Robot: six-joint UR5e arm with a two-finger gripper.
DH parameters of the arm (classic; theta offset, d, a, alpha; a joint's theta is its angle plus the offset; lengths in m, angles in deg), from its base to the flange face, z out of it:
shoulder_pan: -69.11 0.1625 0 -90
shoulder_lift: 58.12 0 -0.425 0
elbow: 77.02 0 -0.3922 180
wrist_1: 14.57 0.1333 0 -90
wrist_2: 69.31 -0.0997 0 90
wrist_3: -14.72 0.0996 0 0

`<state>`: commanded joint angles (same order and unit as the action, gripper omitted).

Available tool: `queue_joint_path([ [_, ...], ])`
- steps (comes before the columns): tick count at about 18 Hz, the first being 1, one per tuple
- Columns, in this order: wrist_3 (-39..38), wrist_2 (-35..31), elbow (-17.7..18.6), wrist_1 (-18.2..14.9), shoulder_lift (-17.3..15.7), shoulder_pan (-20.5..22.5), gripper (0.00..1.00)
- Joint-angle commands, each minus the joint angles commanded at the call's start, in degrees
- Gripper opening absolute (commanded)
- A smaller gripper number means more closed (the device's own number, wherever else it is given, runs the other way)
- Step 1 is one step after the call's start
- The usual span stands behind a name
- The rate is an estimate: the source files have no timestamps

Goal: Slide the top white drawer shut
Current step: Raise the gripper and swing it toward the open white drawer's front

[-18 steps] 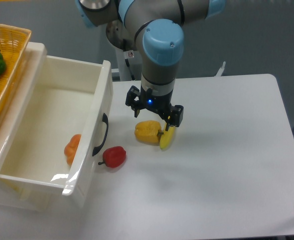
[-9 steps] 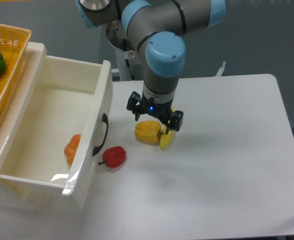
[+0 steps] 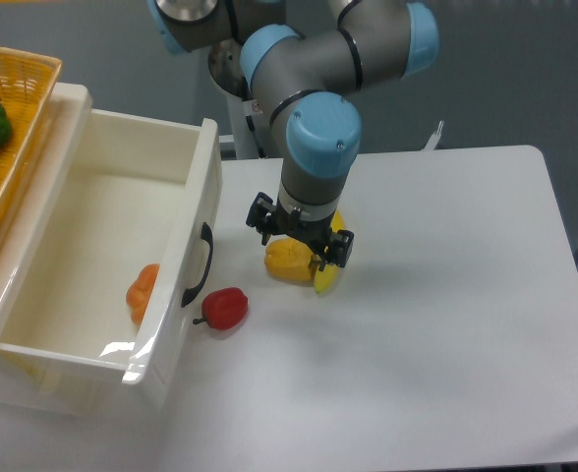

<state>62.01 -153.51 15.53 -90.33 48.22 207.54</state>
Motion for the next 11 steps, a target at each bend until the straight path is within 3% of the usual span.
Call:
queue_joint_path([
  [7, -3.42, 0.17, -0.88, 0.35, 2.20, -0.09, 1.00],
  [11, -10.37, 4.13, -1.23, 2.46, 3.08, 0.35, 1.00],
])
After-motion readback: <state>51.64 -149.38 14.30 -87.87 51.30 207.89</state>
